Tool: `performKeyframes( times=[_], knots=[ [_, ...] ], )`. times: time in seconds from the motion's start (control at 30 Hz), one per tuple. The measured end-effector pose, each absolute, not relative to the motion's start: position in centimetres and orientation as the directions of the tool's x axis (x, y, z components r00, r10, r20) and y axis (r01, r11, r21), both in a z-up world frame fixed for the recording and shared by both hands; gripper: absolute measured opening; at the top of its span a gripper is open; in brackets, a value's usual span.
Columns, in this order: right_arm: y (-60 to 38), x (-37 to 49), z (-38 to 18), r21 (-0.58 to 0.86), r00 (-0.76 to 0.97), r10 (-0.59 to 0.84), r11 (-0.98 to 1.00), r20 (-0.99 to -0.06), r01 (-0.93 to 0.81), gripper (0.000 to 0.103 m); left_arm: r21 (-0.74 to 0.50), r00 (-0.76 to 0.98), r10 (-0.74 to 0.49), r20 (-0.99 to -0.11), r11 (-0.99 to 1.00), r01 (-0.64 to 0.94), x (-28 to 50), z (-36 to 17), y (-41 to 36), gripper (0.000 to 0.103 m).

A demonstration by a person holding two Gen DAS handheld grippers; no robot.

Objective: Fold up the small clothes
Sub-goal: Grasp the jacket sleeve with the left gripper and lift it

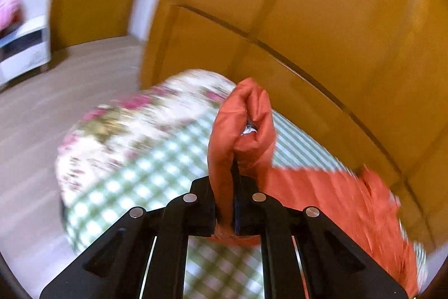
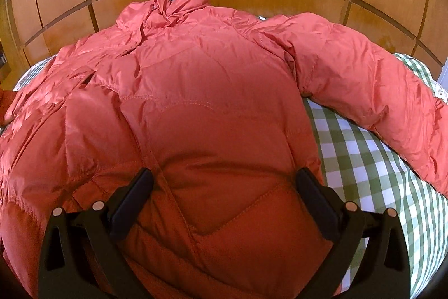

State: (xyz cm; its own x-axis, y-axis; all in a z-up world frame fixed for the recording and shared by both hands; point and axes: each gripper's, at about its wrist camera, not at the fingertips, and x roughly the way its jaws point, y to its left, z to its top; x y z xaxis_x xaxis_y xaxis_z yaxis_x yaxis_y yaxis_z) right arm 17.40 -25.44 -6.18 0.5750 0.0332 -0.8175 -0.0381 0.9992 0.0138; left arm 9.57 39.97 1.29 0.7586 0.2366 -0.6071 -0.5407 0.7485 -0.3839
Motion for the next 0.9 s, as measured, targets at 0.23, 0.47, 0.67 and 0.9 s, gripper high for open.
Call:
performKeyframes(
  times=[0.23, 0.47, 0.67, 0.9],
  knots=[
    [-25.3, 17.6, -6.5, 0.020, 0.587, 0.037, 0.999, -0.809, -0.035, 0.101, -0.470, 0.763, 0.271, -0.587, 0.653, -0.594, 9.3, 1.9, 44.4, 0.005],
    [-25.2, 17.4, -6.7, 0.013, 0.593, 0.027, 1.000, -0.805, -0.028, 0.101, -0.490, 0.843, 0.172, -0.509, 0.747, -0.449, 13.4, 5.2, 38.6, 0.005],
    [-25.1, 17.2, -6.6, 0.013, 0.601, 0.025, 1.000, -0.799, -0.024, 0.101, -0.506, 0.886, -0.009, -0.464, 0.824, -0.256, 18.4, 7.9, 30.3, 0.005],
    [-25.1, 17.2, -6.6, 0.018, 0.605, 0.028, 1.000, -0.795, -0.023, 0.101, -0.499, 0.880, -0.189, -0.435, 0.864, -0.061, 23.3, 9.0, 18.7, 0.005]
  ],
)
